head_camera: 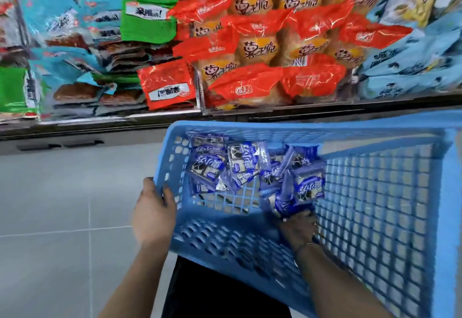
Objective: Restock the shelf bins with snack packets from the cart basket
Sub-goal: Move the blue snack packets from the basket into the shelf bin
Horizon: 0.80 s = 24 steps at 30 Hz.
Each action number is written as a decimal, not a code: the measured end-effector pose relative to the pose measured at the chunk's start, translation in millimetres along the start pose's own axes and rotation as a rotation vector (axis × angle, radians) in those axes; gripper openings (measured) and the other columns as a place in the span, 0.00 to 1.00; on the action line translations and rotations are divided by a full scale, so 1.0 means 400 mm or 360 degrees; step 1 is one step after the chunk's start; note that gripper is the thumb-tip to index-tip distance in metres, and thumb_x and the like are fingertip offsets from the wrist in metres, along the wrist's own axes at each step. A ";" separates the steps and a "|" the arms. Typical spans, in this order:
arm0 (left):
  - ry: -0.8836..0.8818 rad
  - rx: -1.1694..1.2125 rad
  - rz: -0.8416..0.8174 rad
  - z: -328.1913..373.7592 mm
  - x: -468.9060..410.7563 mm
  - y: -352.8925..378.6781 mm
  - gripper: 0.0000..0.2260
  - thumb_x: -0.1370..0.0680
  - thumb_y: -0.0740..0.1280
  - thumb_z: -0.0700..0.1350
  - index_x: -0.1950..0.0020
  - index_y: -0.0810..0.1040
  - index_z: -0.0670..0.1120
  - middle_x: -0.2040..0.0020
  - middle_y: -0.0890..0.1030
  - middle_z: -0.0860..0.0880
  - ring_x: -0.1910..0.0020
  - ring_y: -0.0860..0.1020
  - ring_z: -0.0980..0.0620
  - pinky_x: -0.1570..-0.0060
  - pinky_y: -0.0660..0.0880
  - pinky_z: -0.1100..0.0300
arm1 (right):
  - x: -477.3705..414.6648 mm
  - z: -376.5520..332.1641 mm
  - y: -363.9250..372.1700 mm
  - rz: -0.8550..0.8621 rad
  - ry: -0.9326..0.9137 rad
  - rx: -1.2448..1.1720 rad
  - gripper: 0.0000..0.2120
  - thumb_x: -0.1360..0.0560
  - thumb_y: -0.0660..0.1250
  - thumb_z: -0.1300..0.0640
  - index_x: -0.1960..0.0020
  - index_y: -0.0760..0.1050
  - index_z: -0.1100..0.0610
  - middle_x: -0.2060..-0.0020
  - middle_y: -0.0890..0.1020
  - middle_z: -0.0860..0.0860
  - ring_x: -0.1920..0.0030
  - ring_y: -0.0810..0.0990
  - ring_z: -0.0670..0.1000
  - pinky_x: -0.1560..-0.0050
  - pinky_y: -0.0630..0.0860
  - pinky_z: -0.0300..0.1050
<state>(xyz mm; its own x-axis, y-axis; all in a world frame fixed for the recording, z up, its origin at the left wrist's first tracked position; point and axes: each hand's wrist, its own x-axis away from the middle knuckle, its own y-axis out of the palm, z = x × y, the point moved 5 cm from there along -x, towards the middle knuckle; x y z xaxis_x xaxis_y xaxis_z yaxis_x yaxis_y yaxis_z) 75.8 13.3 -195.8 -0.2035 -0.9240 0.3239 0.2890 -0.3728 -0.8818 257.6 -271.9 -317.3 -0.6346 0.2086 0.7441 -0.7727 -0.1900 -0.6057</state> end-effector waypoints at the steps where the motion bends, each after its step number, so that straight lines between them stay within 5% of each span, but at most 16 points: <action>1: 0.0008 -0.0009 0.0008 0.000 0.001 0.000 0.07 0.20 0.59 0.45 0.54 0.62 0.45 0.63 0.76 0.39 0.65 0.75 0.37 0.67 0.68 0.52 | -0.002 0.001 -0.006 0.0027 -0.0045 0.0047 0.45 0.28 0.67 0.41 0.31 0.47 0.68 0.32 0.63 0.64 0.32 0.67 0.60 0.36 0.68 0.48; 4: 0.0027 -0.0040 0.0021 0.000 -0.001 -0.001 0.08 0.20 0.59 0.46 0.54 0.62 0.45 0.63 0.76 0.39 0.67 0.73 0.39 0.68 0.66 0.53 | -0.018 0.015 -0.020 0.0001 -0.0220 -0.0030 0.34 0.24 0.64 0.56 0.30 0.47 0.69 0.32 0.62 0.63 0.33 0.66 0.58 0.35 0.68 0.47; 6: 0.0042 -0.0047 0.0016 0.002 -0.003 -0.002 0.08 0.20 0.59 0.45 0.55 0.61 0.45 0.63 0.76 0.38 0.66 0.75 0.36 0.68 0.66 0.53 | -0.019 0.031 -0.029 -0.0182 -0.0208 -0.0480 0.34 0.30 0.72 0.61 0.33 0.56 0.66 0.38 0.68 0.60 0.39 0.71 0.57 0.39 0.71 0.48; 8: 0.0041 -0.0049 0.0007 0.004 -0.001 -0.004 0.08 0.20 0.59 0.45 0.54 0.61 0.44 0.62 0.77 0.37 0.64 0.76 0.35 0.68 0.67 0.52 | 0.002 0.044 -0.056 -0.0362 -0.0138 -0.1082 0.23 0.34 0.74 0.68 0.44 0.67 0.66 0.56 0.77 0.58 0.58 0.80 0.50 0.56 0.78 0.45; 10: 0.0034 -0.0048 0.0000 0.007 0.001 -0.007 0.08 0.20 0.59 0.45 0.54 0.62 0.43 0.61 0.77 0.36 0.64 0.76 0.34 0.68 0.67 0.51 | 0.036 0.059 -0.076 -0.0605 -0.0039 -0.1549 0.04 0.30 0.65 0.74 0.60 0.74 0.68 0.74 0.78 0.56 0.78 0.76 0.48 0.76 0.74 0.39; 11: 0.0030 -0.0044 -0.0009 0.007 0.002 -0.009 0.08 0.20 0.59 0.45 0.54 0.62 0.43 0.61 0.77 0.36 0.63 0.76 0.34 0.67 0.67 0.51 | 0.054 0.064 -0.079 -0.0767 0.0032 -0.1757 0.09 0.29 0.61 0.74 0.65 0.74 0.67 0.78 0.77 0.55 0.80 0.76 0.49 0.78 0.73 0.38; 16: 0.0001 0.0022 -0.0058 0.010 0.001 -0.011 0.07 0.20 0.58 0.44 0.53 0.64 0.42 0.58 0.78 0.35 0.60 0.76 0.33 0.65 0.68 0.49 | 0.121 0.079 -0.106 -0.1095 0.0242 -0.1975 0.09 0.24 0.59 0.66 0.62 0.71 0.62 0.77 0.78 0.56 0.77 0.78 0.51 0.79 0.74 0.38; 22: 0.0012 0.0044 -0.0043 0.011 0.001 -0.011 0.07 0.20 0.59 0.43 0.54 0.63 0.42 0.59 0.77 0.35 0.61 0.76 0.33 0.65 0.69 0.48 | 0.142 0.091 -0.099 -0.1143 0.0281 -0.1748 0.05 0.27 0.60 0.69 0.59 0.71 0.62 0.66 0.78 0.60 0.66 0.77 0.57 0.69 0.77 0.46; 24: 0.0017 0.0050 -0.0035 0.010 0.001 -0.010 0.07 0.20 0.59 0.43 0.55 0.62 0.43 0.59 0.77 0.35 0.62 0.76 0.33 0.66 0.68 0.50 | 0.128 0.096 -0.099 -0.0973 0.0243 -0.1692 0.05 0.30 0.60 0.71 0.60 0.71 0.63 0.63 0.76 0.62 0.63 0.75 0.58 0.61 0.74 0.51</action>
<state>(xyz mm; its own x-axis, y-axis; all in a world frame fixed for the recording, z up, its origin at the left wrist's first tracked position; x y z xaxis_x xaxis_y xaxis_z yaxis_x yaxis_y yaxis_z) 78.3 14.1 -190.9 -0.2199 -0.9146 0.3394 0.3134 -0.3957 -0.8633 256.3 -290.6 -244.2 -0.1051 0.1125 0.9881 -0.5262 0.8368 -0.1513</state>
